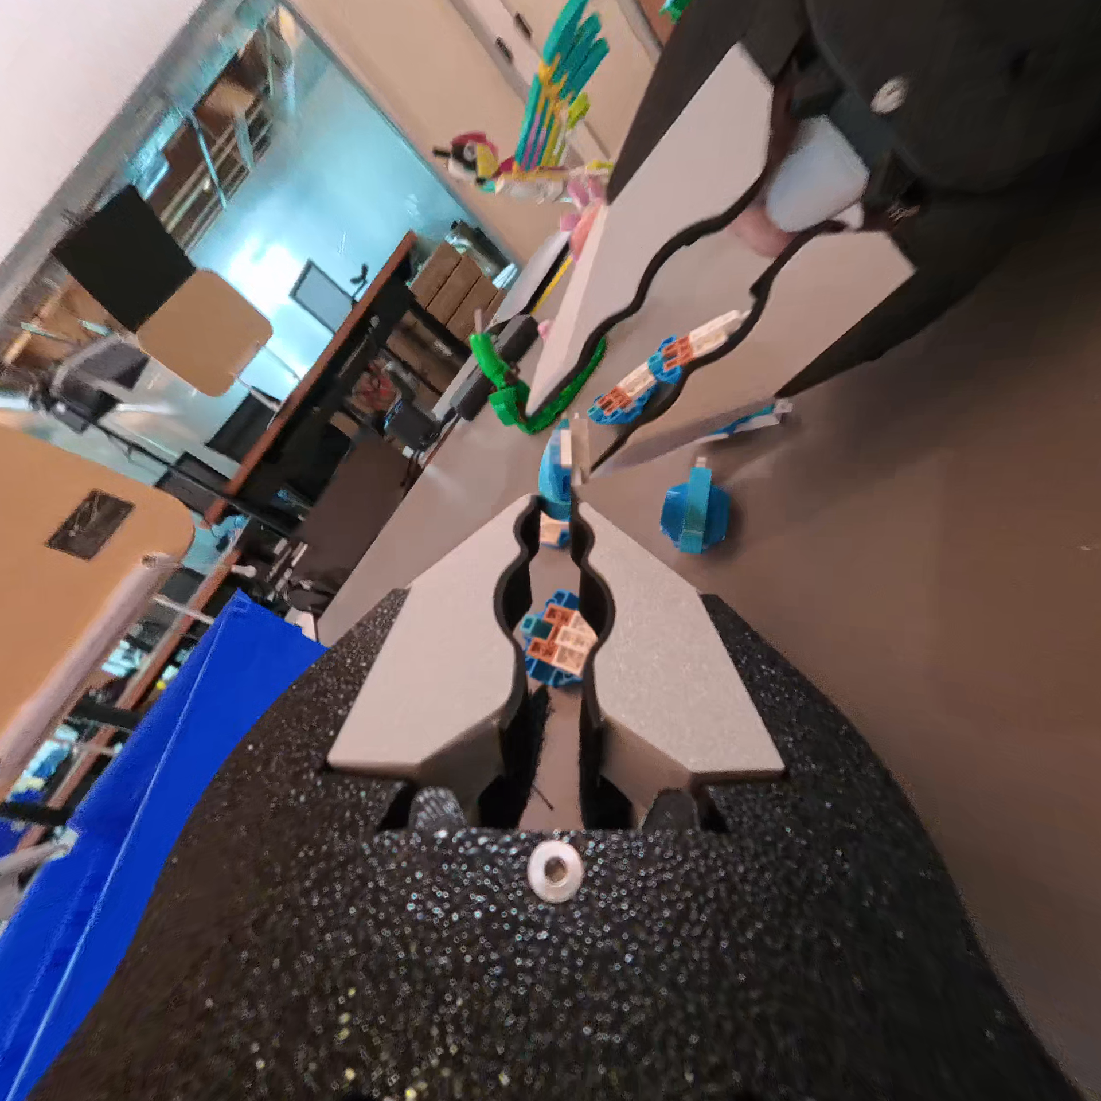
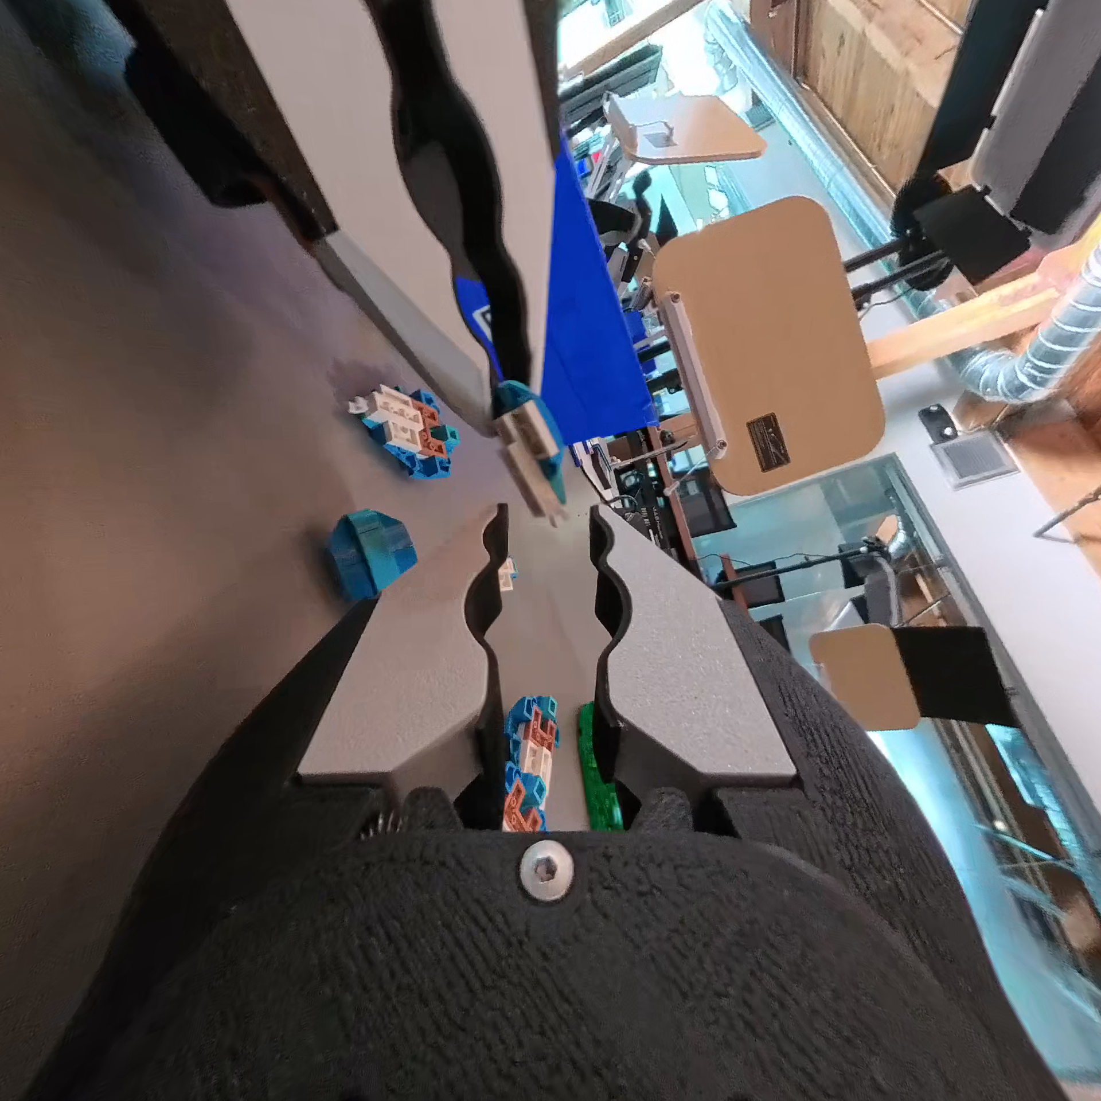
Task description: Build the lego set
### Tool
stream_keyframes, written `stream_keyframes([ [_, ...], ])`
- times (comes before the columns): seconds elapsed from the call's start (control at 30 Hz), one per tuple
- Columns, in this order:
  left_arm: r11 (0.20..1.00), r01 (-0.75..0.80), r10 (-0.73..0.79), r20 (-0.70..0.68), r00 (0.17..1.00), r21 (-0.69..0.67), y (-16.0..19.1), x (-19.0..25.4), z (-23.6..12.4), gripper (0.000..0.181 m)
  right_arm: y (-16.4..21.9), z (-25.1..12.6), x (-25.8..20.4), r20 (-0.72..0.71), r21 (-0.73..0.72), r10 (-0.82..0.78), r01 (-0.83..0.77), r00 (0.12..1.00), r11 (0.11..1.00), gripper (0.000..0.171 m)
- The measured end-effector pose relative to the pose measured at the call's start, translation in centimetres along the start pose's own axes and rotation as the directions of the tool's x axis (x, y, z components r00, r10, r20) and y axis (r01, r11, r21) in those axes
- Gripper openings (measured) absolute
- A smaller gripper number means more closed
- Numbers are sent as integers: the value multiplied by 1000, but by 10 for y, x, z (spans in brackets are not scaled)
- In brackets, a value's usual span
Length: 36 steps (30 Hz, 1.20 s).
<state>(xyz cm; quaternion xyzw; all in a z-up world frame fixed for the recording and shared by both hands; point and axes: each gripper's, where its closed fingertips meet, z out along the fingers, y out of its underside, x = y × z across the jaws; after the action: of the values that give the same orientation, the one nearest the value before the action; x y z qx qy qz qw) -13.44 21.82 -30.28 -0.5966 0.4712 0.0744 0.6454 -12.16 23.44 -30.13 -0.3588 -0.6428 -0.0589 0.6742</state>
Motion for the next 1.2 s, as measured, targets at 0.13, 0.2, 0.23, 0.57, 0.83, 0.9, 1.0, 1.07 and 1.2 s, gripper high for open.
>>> stream_keyframes([
  [0.13, 995, -95, 95, -11, 995, 6, -3, 8, 0, 4, 0, 1, -6, 6, -16, -85, 85, 996, 996, 22],
  [0.2, 992, -127, 127, -11, 992, 9, -4, 10, 0, 5, 1, 1, -6, 3, -20, -94, 94, 996, 995, 20],
  [0.23, 990, -137, 137, -3, 991, 15, -5, 10, 0, 6, 0, 1, -6, 0, -19, -101, 101, 995, 995, 17],
  [0.57, 954, 212, -177, -171, 969, 212, -30, 10, -13, 14, -3, -3, 9, -94, -20, -153, 152, 984, 988, 12],
  [0.83, 943, 241, -210, -154, 966, 230, -30, 3, -15, 12, -2, -4, 12, -112, -26, -161, 159, 981, 987, 11],
  [0.9, 946, 234, -203, -152, 967, 225, -30, 4, -14, 12, -2, -4, 13, -115, -25, -159, 157, 981, 987, 11],
  [1.0, 948, 232, -202, -151, 968, 219, -29, 4, -13, 12, -3, -5, 13, -117, -21, -159, 157, 980, 987, 11],
  [1.07, 950, 226, -196, -151, 969, 218, -29, 5, -13, 12, -3, -4, 12, -116, -23, -159, 157, 980, 987, 12],
  [1.2, 958, 202, -176, -141, 974, 203, -26, 6, -12, 7, -2, -4, 12, -111, -23, -156, 155, 981, 988, 11],
])
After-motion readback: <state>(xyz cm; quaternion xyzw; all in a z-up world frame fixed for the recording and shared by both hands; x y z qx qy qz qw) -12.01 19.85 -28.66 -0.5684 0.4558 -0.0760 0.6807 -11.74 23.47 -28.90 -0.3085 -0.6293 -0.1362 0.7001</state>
